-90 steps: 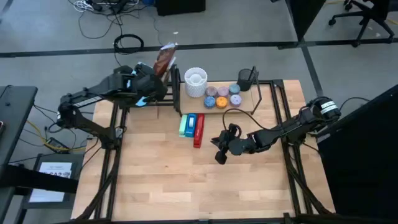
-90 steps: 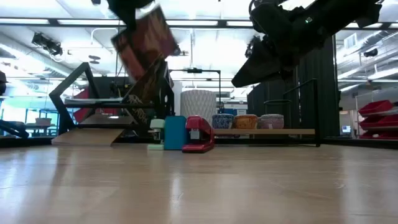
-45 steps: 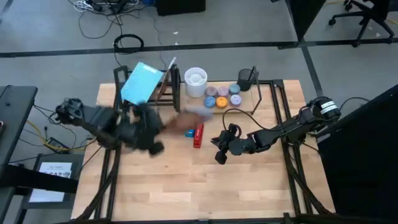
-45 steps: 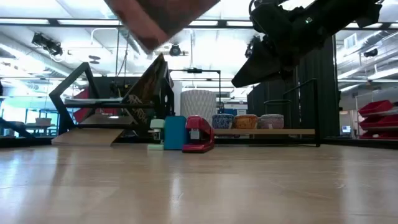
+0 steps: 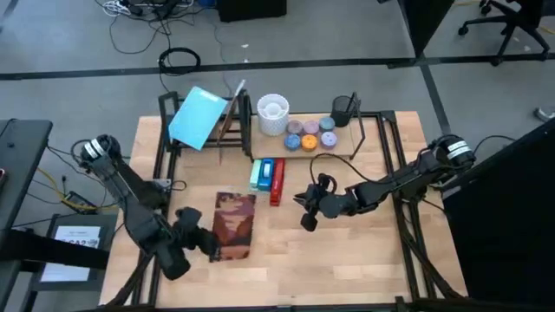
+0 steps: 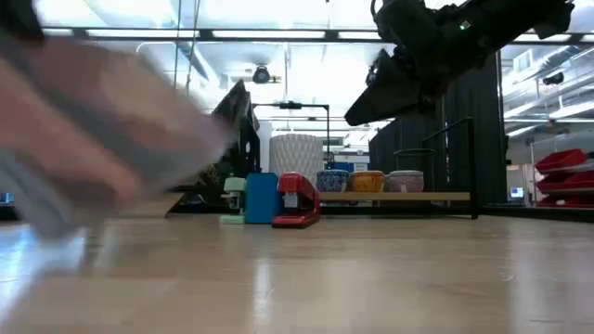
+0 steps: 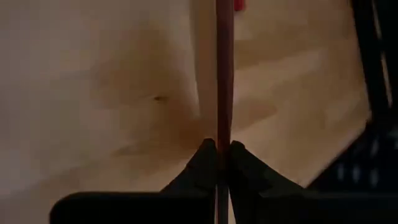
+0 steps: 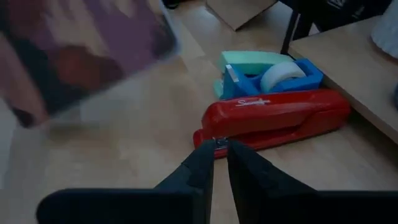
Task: Stock shelves
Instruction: Remove the brown book from the bookshelf
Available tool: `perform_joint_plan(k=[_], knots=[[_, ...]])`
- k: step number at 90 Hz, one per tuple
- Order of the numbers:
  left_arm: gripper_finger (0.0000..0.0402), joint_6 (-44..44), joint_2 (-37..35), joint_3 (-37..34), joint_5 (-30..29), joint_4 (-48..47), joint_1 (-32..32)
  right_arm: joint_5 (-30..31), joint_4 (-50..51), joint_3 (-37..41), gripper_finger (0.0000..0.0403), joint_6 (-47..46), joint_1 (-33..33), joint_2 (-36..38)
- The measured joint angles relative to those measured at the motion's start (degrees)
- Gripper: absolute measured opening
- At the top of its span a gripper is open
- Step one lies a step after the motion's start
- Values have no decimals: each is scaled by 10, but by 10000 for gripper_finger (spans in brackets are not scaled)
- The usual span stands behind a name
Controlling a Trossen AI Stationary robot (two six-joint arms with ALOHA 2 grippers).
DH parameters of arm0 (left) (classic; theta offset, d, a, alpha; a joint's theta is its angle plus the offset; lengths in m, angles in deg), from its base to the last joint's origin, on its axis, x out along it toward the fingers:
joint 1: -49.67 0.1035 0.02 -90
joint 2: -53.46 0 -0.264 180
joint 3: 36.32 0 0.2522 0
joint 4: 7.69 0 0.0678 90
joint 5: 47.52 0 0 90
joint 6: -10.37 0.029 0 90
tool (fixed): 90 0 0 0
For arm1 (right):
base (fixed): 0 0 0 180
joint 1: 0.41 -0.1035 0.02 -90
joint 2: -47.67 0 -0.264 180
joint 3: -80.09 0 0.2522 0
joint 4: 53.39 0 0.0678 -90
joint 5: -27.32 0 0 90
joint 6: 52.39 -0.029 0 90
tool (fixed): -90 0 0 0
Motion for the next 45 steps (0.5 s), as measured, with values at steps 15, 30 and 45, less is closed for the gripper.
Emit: perform_joint_plan(k=[15, 30, 45], knots=[[5, -51, 2, -83, 21, 92, -8, 0, -7, 0, 20, 0, -11, 0], [18, -60, 1, -122, 66, 103, -3, -1, -7, 0, 20, 0, -15, 0], [75, -52, 1, -139, 131, 100, -4, -1, -8, 0, 20, 0, -14, 0]])
